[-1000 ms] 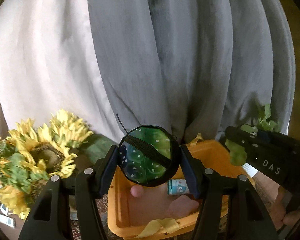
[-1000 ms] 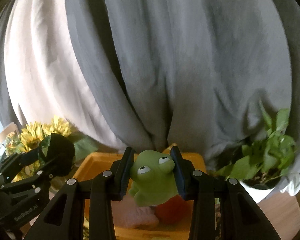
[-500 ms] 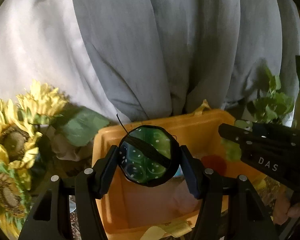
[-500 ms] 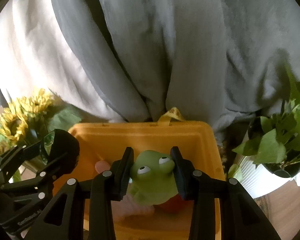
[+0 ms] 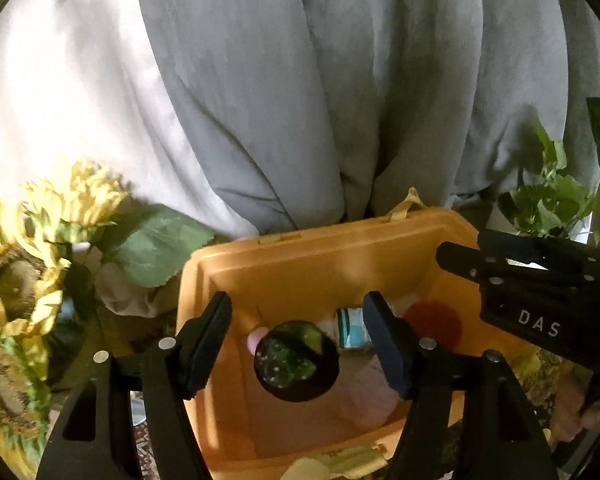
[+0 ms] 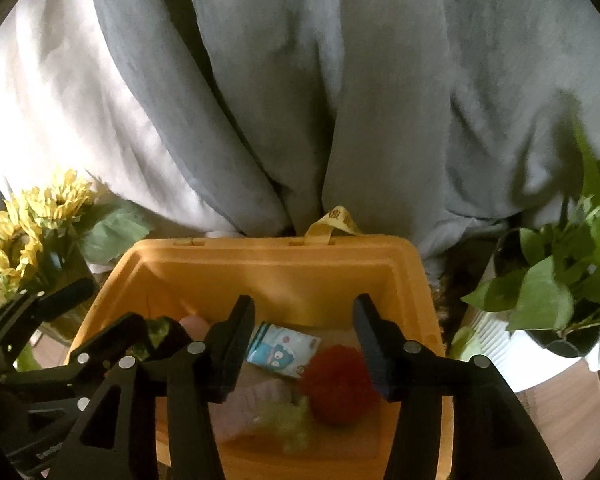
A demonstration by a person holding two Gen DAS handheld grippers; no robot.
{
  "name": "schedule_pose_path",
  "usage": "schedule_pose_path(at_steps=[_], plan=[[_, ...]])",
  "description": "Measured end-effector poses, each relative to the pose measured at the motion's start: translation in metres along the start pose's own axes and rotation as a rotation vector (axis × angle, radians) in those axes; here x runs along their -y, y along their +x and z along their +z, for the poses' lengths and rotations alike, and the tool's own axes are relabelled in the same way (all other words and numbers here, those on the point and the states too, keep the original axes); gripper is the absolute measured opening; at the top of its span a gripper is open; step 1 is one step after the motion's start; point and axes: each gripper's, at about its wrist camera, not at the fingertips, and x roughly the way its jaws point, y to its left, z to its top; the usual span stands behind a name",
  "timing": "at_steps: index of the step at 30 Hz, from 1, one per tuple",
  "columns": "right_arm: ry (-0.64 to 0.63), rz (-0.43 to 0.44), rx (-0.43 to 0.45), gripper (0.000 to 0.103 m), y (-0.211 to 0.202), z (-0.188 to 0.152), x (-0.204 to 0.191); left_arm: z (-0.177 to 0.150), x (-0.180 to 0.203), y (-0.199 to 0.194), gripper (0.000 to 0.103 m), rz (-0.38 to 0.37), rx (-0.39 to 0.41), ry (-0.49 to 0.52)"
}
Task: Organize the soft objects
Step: 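Open both tools to drop the pouch and frog into the crate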
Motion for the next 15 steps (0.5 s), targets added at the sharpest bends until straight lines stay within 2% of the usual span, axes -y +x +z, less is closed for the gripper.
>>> schedule_pose_path(at_steps=[10,12,15], plan=[[-0.031,-0.01,0.072,0.053,-0.048,-0.002,-0.008,-0.002,0.004,-0.057,0.068,0.067,0.122,-0.001],[-0.042,-0.012,0.086,0.059,-0.057,-0.004,-0.011,-0.004,0.005,-0.07,0.07,0.092,0.138,-0.001],[-0.063,-0.027,0.118,0.062,-0.075,-0.01,-0.018,-0.012,0.006,-0.089,0.072,0.121,0.163,-0.004]])
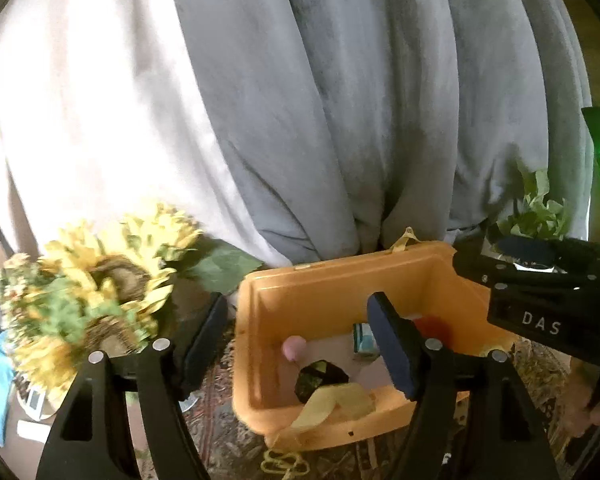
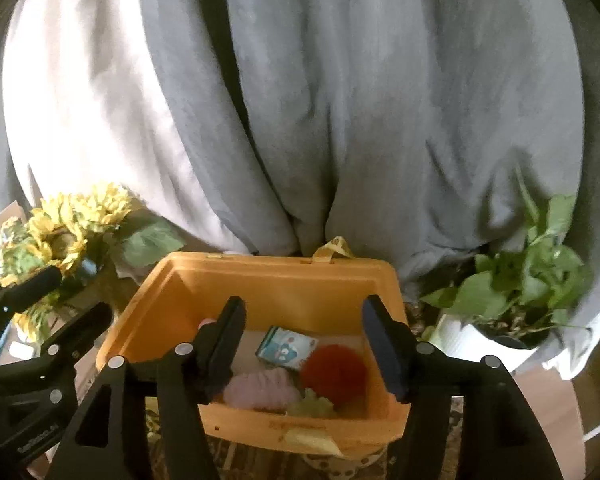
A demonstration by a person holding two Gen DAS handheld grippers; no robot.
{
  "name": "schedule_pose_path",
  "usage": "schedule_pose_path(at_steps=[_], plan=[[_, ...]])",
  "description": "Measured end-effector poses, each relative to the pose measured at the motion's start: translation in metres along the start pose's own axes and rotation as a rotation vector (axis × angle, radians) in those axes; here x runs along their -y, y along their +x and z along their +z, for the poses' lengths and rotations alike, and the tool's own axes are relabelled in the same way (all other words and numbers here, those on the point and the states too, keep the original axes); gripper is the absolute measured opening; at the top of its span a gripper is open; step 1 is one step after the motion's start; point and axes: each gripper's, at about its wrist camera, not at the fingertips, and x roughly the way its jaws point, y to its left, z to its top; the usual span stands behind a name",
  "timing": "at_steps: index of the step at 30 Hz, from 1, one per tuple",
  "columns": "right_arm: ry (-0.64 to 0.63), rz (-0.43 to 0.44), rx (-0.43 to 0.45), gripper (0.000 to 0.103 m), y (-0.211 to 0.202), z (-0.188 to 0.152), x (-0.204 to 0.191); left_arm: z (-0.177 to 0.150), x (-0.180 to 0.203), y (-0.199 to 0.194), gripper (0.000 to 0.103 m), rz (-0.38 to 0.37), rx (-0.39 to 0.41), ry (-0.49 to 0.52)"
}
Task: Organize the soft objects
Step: 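Open both tools to drop the pouch and frog into the crate, then move both tools back toward the Mickey plush and yellow keychain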
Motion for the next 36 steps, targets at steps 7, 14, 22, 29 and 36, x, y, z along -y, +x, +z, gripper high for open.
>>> schedule_pose_path(at_steps=[7,14,22,29,36], plan=[[-0.061,-0.017,0.023,0.068,-0.038,-0.016,-0.014,-0.017,-0.002,-0.041,0.081,0.068,0.029,-0.024],[-0.055,-0.039,0.029,0.077,-0.069,-0.042,-0.024,-0.045,-0.01,-0.084,0.086,0.117,0.028,-0.068],[-0.032,-0.085,0.089,0.078,-0.107,-0.075,-0.038,-0.07,-0.016,-0.121,0.087,0.176,0.061,-0.075],[-0.012,-0.123,0.104,0.078,-0.125,-0.099,-0.048,-0.089,-0.018,-0.136,0.09,0.171,0.088,-0.051],[0.04,-0.169,0.09,0.078,-0.131,-0.117,-0.052,-0.101,-0.022,-0.142,0.091,0.155,0.096,-0.029]])
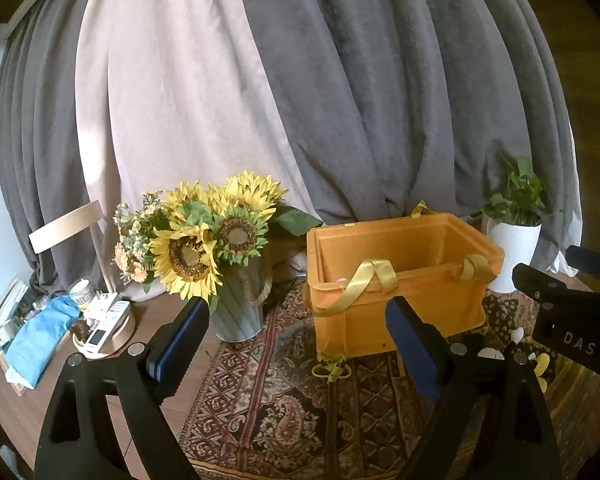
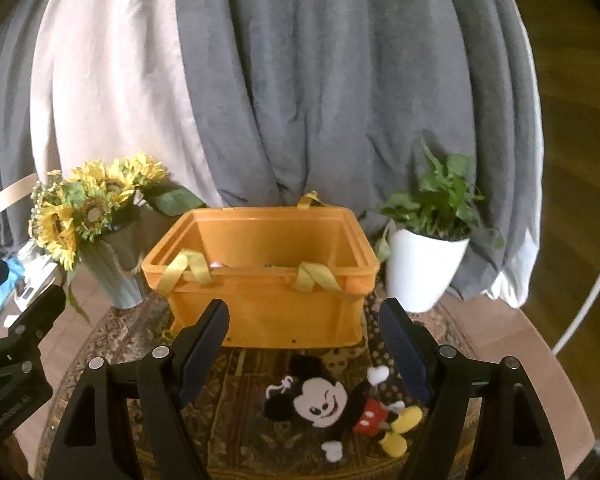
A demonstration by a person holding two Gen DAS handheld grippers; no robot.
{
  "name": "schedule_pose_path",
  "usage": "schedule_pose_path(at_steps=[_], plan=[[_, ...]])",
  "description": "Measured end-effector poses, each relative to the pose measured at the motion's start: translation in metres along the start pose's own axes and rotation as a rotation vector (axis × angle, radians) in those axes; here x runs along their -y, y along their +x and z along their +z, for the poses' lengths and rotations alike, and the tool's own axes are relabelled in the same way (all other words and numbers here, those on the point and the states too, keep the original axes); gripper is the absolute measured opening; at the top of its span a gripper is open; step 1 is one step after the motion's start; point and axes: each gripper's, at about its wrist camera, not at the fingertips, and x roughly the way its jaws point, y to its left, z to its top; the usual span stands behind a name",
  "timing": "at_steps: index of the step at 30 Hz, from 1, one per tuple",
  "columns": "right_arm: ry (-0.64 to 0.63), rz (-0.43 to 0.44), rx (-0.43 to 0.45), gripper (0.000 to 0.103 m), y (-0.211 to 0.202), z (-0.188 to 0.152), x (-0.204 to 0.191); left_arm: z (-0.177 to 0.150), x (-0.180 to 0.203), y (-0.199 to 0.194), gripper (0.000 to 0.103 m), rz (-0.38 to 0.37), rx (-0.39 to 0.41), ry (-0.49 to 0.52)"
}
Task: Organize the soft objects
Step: 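Move both tools back toward the Mickey plush and yellow keychain, then grasp the yellow keychain with the left tool while the right tool grasps the Mickey plush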
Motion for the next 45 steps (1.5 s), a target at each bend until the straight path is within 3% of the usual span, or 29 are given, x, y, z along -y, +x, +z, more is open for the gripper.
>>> schedule_pose_path(at_steps=[18,26,45], plan=[[0.058,-0.135,-0.101,0.081,0.013,-0.053,-0.012,-0.042,-0.002,0.035,0.091,-0.123,-0.098,0.071],[0.002,-0.209,-0.096,0.081,0.025,-0.061,-0.023,-0.056,-0.001,0.058,0.091,-0.153,-0.134,0.083],[-0.076,-0.212,-0.159,0.081,0.088,-0.074,-0.033,-0.077,0.005,0.114,0.091,-0.162,-0.217,0.063]])
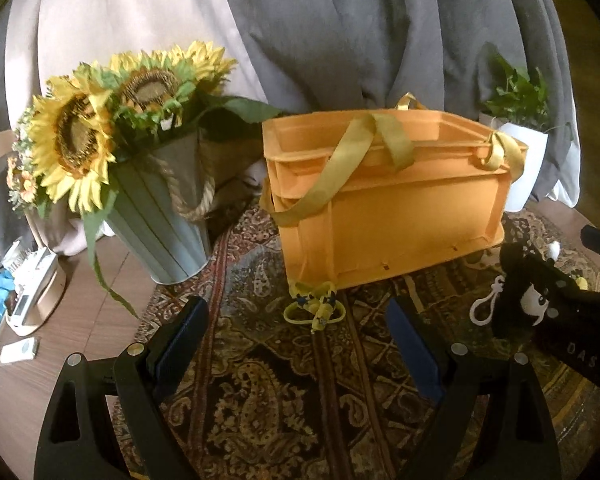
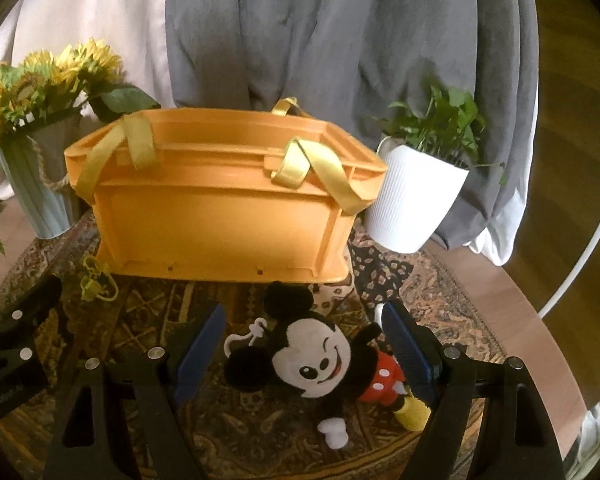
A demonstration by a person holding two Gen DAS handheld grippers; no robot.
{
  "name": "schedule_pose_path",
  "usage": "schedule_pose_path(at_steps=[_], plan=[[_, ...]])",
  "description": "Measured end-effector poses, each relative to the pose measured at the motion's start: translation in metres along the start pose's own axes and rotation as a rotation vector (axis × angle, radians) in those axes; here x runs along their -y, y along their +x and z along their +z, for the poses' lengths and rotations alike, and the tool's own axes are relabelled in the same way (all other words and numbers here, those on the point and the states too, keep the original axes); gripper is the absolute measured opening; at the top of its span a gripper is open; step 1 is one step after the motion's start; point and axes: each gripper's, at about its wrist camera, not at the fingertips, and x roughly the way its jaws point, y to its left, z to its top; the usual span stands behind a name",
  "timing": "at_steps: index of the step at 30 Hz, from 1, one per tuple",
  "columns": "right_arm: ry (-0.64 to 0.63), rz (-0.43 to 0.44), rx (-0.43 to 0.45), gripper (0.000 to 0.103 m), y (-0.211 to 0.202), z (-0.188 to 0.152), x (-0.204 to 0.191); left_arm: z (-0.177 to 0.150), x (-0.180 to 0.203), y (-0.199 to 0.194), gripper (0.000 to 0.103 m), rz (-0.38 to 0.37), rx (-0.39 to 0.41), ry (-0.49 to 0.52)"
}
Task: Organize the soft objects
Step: 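Grasp the yellow keychain with the left tool while the right tool grasps the Mickey plush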
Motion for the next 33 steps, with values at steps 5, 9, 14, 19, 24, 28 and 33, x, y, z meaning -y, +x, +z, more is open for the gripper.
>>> schedule_pose_path(at_steps=[5,9,14,19,24,28,33], plan=[[0.01,0.001,-0.042,0.081,0.016,-0.008,0.001,-0.003,0.005,0.014,0.091,0.001,-0.022,0.015],[0.021,-0.001,-0.061,0.081,0.025,-0.013,0.004,-0.005,0.01,0.024,0.091,-0.006,-0.037,0.03],[0.025,-0.009,-0.082,0.081,0.037,-0.017,0.006,-0.005,0.016,0.034,0.091,-0.014,-0.034,0.051],[0.03,-0.011,-0.107,0.081,0.051,-0.019,0.006,-0.004,0.019,0.055,0.091,-0.009,-0.062,0.062],[0.022,-0.006,-0.143,0.08,0.063,-0.019,0.0,0.001,0.018,0.072,0.089,-0.013,-0.1,0.059],[0.017,-0.01,-0.16,0.079,0.07,-0.019,-0.003,0.004,0.02,0.087,0.079,-0.003,-0.129,0.081],[0.009,-0.016,-0.17,0.076,0.074,-0.016,-0.004,0.003,0.018,0.104,0.068,-0.024,-0.184,0.073]])
